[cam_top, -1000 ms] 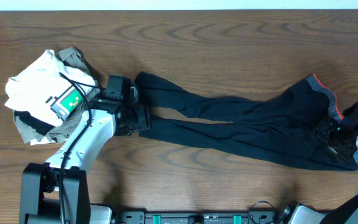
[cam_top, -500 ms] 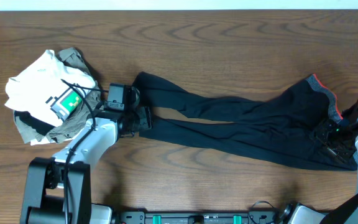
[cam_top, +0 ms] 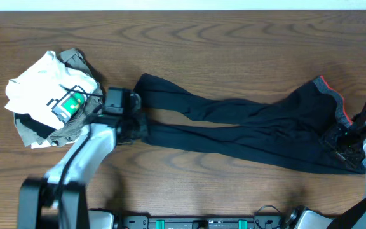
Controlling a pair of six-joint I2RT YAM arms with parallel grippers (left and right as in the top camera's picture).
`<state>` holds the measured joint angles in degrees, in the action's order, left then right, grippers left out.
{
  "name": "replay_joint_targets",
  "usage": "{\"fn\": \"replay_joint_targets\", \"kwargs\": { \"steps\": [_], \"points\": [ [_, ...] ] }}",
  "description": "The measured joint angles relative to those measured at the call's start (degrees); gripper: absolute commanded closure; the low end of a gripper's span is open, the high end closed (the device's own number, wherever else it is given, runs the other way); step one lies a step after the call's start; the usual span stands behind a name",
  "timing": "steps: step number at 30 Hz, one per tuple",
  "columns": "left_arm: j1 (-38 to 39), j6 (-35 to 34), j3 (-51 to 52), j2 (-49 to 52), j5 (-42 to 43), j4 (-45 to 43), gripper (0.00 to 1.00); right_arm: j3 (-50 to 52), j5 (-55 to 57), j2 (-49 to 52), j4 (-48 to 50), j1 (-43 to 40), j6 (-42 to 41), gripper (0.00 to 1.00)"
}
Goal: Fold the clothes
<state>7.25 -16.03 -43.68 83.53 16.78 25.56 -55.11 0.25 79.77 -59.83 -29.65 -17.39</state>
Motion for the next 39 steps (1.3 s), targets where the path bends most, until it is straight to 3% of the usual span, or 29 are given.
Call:
{"fn": "replay_joint_targets", "kwargs": {
  "steps": [7, 15, 20, 27, 32, 36, 39],
  "points": [
    [-4.92, -2.25, 0.0, -9.53, -8.28, 3.98, 0.94, 0.15, 0.98, 0.0, -1.29, -3.28, -0.42, 0.34],
    [-5.64, -3.91, 0.0, -11.28, -11.08, 4.72, 0.94, 0.59, 1.33, 0.0, -1.97, -4.83, -1.29, 0.26],
    [-5.64, -7.74, 0.0, -11.28, -16.0, 7.67, 0.94, 5.7, 1.81, 0.0, 3.26, -6.34, -1.95, 0.26],
    [-5.64, -11.65, 0.0, -11.28, -16.76, 14.16, 0.94, 15.26, 2.23, 0.07, 12.83, -9.6, -2.78, 0.29],
    [-5.64, -12.5, 0.0, -11.28, -16.55, 16.22, 0.94, 20.81, 2.86, 0.09, 21.11, -9.88, -3.02, 0.4],
    [-5.64, -12.5, 0.0, -11.28, -15.96, 16.26, 0.94, 22.29, 2.21, -0.44, 23.91, -10.16, -3.65, 0.72],
    [-5.64, -12.46, 0.0, -11.28, -15.65, 16.76, 0.94, 22.38, 2.08, -0.52, 24.15, -10.16, -3.23, 0.82]
  ]
}}
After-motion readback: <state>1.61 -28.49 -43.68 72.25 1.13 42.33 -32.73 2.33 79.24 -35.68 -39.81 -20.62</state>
